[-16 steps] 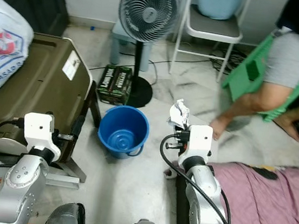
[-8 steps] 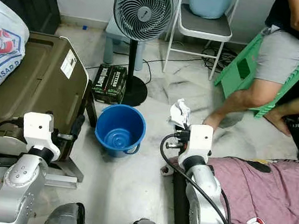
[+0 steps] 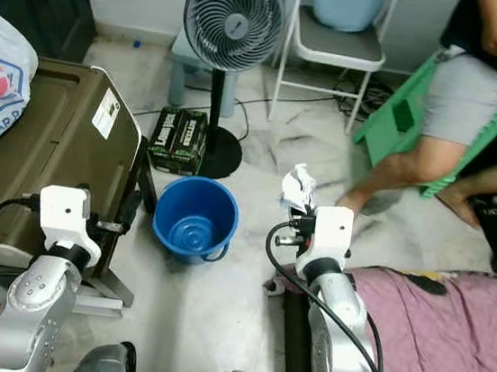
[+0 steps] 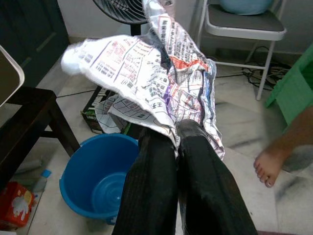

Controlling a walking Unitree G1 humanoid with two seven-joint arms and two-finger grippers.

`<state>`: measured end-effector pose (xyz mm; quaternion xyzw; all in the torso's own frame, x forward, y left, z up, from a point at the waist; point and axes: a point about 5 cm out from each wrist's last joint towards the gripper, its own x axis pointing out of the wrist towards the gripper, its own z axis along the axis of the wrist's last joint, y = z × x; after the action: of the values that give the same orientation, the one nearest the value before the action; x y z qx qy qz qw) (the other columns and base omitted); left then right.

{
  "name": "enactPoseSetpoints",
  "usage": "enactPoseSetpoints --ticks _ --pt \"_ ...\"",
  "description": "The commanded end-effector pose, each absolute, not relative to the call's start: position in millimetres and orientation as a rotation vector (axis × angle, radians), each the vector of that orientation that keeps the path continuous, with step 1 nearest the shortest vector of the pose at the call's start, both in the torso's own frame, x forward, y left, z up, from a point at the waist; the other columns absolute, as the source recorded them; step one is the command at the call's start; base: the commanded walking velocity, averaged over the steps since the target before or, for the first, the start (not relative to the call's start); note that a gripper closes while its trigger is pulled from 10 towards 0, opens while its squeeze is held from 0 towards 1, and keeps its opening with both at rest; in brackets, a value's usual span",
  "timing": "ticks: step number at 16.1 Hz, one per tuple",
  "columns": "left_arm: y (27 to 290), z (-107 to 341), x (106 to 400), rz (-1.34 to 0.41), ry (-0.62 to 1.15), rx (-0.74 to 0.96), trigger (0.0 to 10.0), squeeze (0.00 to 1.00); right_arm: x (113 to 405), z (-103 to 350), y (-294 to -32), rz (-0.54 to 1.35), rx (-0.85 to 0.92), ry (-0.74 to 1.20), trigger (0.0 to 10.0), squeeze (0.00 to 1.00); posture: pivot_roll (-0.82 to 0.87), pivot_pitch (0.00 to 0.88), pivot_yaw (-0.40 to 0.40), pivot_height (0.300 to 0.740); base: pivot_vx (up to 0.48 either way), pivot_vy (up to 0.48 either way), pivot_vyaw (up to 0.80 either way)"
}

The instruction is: Clean up the room

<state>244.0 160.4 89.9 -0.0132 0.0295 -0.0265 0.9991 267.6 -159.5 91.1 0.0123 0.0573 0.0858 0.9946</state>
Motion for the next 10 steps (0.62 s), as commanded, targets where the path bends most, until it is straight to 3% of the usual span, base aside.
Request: enactPoseSetpoints --ticks 1,10 --pt "159.4 89.4 243.3 -0.057 0.059 -0.039 10.0 0.00 266.8 87.6 -162.7 0.164 0.020 0.132 10.0 0.00 0.00 0.157 -0.077 0.740 0.281 0.000 0.00" --pt "158.1 89.6 244.3 -0.058 0.054 -0.046 10.0 0.00 267.6 87.5 -163.9 0.161 0.018 0.133 10.0 0.00 0.00 0.154 -0.082 0.740 0.289 0.000 0.00"
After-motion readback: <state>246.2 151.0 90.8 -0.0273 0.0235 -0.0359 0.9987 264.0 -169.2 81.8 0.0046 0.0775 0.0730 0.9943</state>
